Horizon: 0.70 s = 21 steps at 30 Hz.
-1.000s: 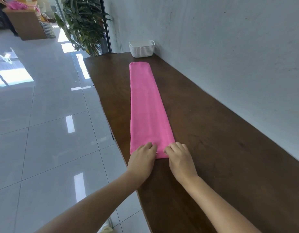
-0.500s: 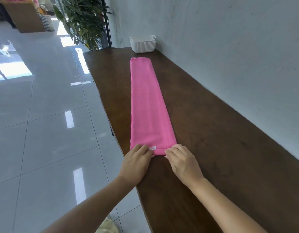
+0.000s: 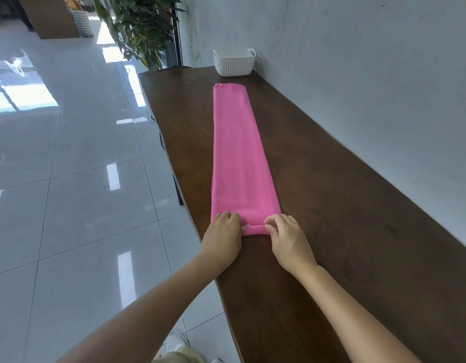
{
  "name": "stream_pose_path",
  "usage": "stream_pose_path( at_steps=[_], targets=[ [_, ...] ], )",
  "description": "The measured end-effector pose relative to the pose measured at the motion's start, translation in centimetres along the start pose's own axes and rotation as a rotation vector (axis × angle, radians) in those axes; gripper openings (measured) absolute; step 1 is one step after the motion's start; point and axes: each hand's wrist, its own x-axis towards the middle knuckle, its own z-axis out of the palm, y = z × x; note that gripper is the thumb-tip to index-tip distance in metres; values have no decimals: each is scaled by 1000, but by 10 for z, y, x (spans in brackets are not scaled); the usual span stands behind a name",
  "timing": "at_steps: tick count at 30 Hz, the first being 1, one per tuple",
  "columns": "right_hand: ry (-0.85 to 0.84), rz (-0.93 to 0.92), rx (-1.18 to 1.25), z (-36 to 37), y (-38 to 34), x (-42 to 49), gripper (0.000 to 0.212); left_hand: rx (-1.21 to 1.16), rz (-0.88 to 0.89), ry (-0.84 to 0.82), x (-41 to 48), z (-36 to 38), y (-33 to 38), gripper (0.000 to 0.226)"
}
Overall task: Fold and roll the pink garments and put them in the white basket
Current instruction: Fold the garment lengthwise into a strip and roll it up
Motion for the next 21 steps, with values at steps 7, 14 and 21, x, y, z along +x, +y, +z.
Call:
stream_pose_path(
  at_steps=[7, 14, 21],
  targets=[
    [79, -43, -144, 4, -2, 8, 8, 146, 309, 150, -12, 5, 0, 18],
    [223, -260, -337, 17, 12, -8, 21, 125, 366, 174, -15, 13, -22, 17],
    [154, -216, -223, 11, 16, -1, 27, -21, 266, 108, 9, 7, -28, 28]
  ],
)
